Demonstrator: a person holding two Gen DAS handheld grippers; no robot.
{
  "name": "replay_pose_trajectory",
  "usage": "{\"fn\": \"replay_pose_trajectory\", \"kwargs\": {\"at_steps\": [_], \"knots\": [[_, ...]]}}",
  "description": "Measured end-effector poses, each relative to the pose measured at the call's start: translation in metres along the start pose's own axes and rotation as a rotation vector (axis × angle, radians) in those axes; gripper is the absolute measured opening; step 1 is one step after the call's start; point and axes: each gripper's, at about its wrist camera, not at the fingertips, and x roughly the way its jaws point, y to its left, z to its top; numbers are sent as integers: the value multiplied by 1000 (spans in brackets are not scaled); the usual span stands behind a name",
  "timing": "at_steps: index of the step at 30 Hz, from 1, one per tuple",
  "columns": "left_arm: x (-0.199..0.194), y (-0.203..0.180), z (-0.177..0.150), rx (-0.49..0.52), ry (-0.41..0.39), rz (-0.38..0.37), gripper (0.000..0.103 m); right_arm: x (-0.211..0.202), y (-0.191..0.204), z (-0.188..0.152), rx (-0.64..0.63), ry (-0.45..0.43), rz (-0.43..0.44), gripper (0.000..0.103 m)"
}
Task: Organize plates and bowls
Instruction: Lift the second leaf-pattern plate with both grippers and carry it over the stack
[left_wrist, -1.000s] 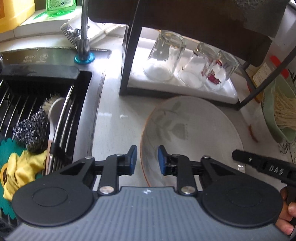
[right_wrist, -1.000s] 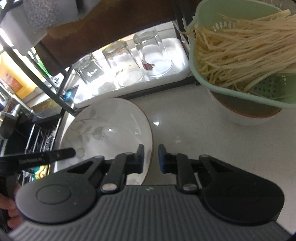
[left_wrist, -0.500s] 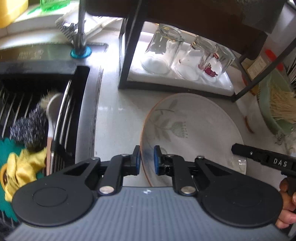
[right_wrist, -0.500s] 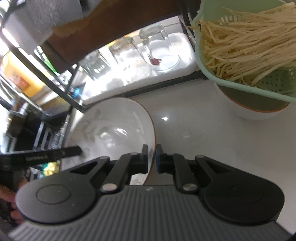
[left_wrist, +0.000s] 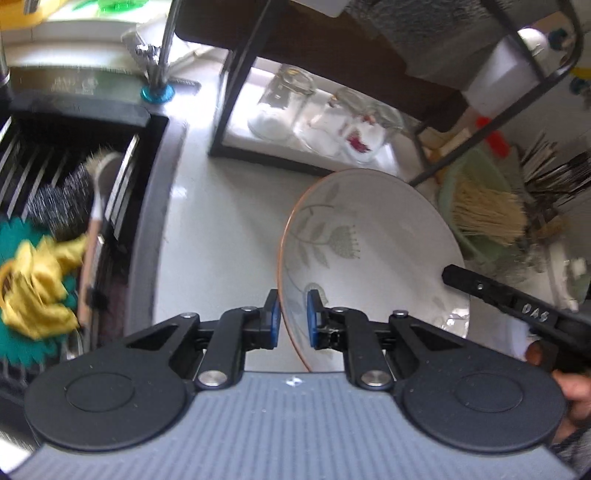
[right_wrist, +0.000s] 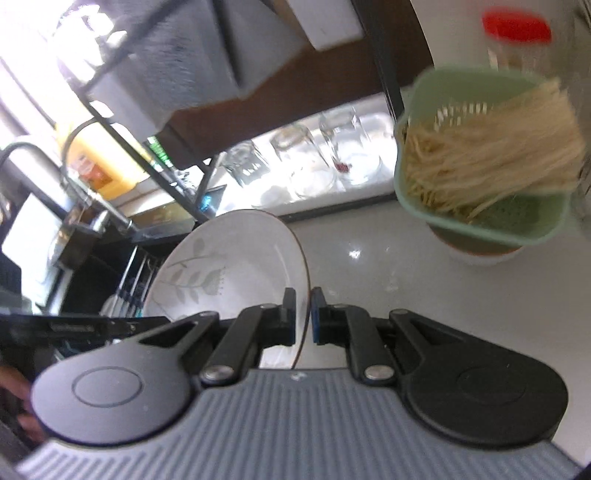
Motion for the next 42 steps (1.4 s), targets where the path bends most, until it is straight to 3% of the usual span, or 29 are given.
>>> {"fn": "replay_pose_trajectory", "kwargs": {"at_steps": [8,14,17,23,36,38,42], "knots": [[-22,-32,-36,21,-15,10,16,-43,-8,-18,-36,-11,11,11],[-21,-47,-65,9,11,21,16,-59,-18,-44,-55,29,-4,11],[-15,-54,-79,11,26,55,16,-59,-17,-58,-106,56,-33,11],[-9,-61,-98,45,34,114,16,-58,-27,-82,-92,108,-13,12],[22,-68,-108,68,85,184,16,-41,-29,-98,-118,157,-79,14],[25,-76,-108,111,85,217,17,-40,-29,-97,-125,163,-98,14],[31,-81,-107,125,90,236,17,-36,-22,-97,-195,164,-139,17]]}}
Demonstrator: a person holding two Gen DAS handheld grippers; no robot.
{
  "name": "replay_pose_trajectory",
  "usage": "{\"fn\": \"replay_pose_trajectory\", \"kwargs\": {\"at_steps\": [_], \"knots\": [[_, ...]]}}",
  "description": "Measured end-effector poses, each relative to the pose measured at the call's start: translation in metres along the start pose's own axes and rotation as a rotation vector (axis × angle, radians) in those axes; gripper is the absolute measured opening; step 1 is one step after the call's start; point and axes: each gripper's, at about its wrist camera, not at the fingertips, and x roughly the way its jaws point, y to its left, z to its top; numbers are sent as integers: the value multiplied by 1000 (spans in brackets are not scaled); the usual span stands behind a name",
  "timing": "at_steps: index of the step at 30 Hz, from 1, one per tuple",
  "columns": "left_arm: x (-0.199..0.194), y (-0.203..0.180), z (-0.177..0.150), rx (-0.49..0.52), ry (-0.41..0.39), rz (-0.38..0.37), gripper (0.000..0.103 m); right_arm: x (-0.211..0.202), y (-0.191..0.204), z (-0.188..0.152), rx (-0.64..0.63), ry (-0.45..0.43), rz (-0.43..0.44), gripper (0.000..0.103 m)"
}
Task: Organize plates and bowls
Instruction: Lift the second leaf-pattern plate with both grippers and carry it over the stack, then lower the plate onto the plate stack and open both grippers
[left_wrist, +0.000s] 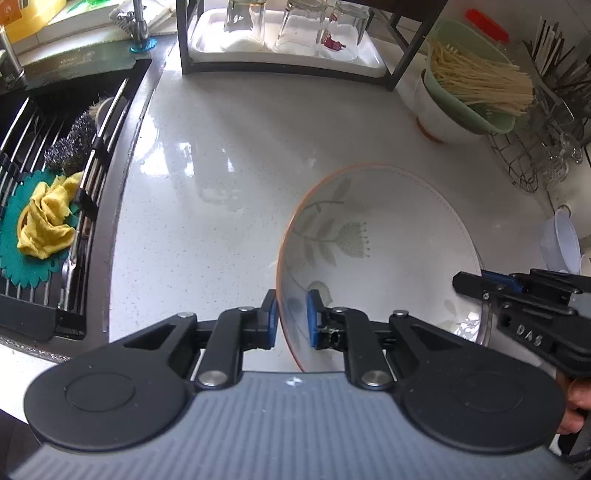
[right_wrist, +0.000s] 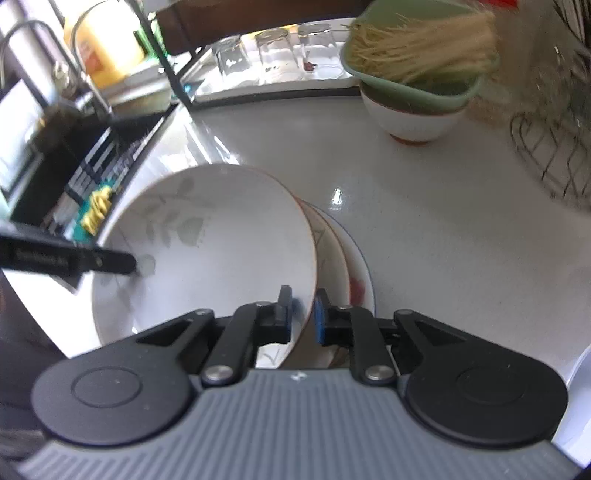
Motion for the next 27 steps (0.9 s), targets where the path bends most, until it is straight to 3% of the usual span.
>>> {"fn": "replay_pose_trajectory", "kwargs": {"at_steps": [4,13,27], "knots": [[2,-8,-1,30,-6,32,17,2,0,-2,-6,-4,-20,18],[9,-11,5,-57,-39,47,20,-2,-1,-8,1,-55,-42,17],[2,-18,2,-72,-64,44,20,-19,-23,-17,172,-103,19,16]]}}
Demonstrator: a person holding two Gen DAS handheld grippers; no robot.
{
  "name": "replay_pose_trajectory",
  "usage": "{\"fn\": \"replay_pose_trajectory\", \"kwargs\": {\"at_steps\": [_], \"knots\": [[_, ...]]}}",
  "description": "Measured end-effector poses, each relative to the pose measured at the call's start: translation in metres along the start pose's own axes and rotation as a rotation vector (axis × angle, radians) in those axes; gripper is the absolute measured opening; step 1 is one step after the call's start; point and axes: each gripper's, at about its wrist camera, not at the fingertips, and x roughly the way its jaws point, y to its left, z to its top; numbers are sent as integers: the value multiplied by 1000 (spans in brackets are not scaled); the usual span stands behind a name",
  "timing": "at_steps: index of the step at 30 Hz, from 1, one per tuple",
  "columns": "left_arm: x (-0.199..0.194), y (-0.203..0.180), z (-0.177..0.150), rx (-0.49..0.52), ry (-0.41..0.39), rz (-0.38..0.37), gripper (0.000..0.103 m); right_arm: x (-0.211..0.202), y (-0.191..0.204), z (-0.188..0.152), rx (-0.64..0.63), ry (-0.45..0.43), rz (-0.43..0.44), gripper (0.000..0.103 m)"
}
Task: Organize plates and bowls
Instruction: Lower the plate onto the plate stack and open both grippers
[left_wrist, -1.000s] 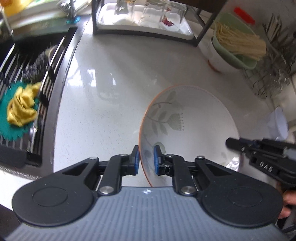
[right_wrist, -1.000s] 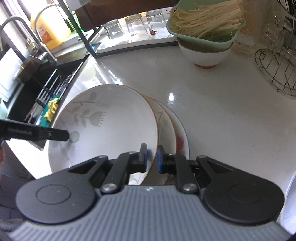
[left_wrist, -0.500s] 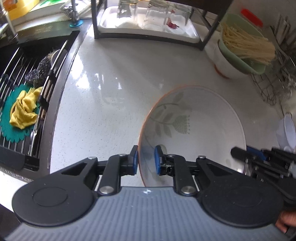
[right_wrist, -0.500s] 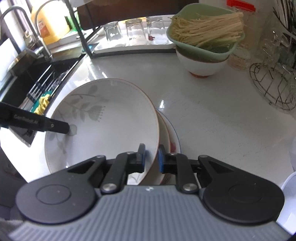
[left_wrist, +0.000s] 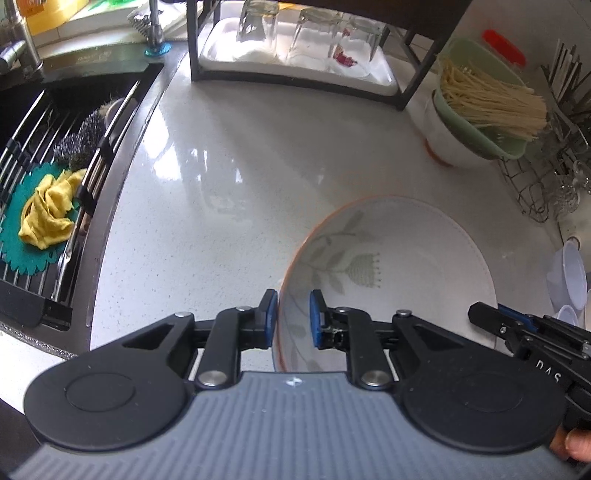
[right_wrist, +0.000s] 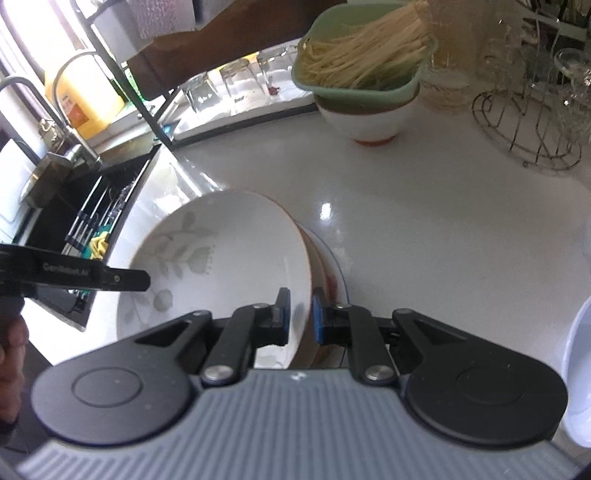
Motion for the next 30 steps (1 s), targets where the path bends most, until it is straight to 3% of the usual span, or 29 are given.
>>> {"fn": "replay_pose_trajectory", "kwargs": {"at_steps": [3,6,12,25,30], "knots": [[-5,-4,0,7,-12,-5,20,-6,2,0,-8,-26,-48,18],[-9,-6,-1,19,-24,-3,20,-6,-8,-2,33,-25,-10,16],[-21,-12,1,30,-46,-11,20,-18,-3,-1,26,-65,-15,16],[-86,-53,-1,36,-191,-87,20,-90,-4,20,-10,-234,-6,16],[-100,-77,-16,90,-225,-54,20,-106,-15,10,-2,-280,-16,17]]}}
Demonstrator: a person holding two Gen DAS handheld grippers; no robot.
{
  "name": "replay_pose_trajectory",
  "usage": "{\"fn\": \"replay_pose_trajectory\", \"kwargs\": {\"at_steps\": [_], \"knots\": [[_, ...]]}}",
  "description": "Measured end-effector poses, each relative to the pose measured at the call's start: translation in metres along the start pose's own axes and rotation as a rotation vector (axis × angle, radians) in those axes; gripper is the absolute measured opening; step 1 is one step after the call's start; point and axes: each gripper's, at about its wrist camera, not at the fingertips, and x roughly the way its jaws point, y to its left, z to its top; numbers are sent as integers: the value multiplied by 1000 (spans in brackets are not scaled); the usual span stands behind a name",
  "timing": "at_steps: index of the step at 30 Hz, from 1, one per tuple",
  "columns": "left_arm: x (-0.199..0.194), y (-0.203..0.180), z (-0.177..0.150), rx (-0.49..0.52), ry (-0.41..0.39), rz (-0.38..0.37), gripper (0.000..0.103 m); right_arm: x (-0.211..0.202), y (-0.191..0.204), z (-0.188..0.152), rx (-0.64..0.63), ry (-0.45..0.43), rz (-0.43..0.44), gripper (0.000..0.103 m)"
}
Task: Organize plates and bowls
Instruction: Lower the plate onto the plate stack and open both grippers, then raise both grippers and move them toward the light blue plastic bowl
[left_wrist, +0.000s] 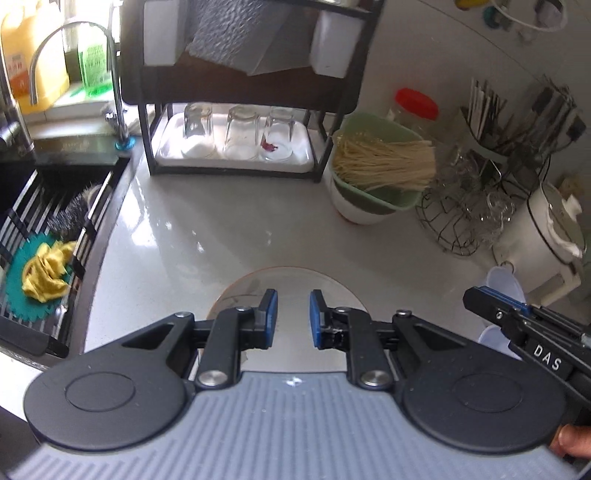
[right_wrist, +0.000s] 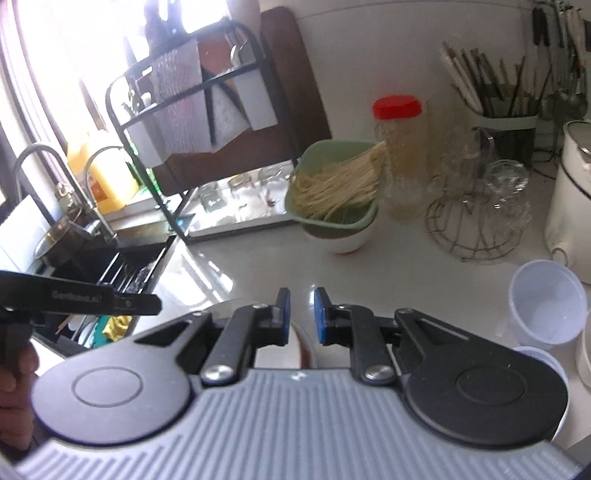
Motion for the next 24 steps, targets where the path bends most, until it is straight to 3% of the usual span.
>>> {"fn": "replay_pose_trajectory", "kwargs": {"at_steps": [7,11,15,24], "knots": [[-14,-11,-18,-41,3,-15,20,-20,-12,-15,2,1,-15,17],[-24,-17,-23,-16,-10,-27,20,-34,-12,-15,-10,-5,-36,17],[-26,-23,-26,29,-20,-76,20,-48,-12,-17,9,-24,-36,17],[-22,-33,-33,83,-16,-177,20,-64,-9,-23,46,-38,-151,17]]}}
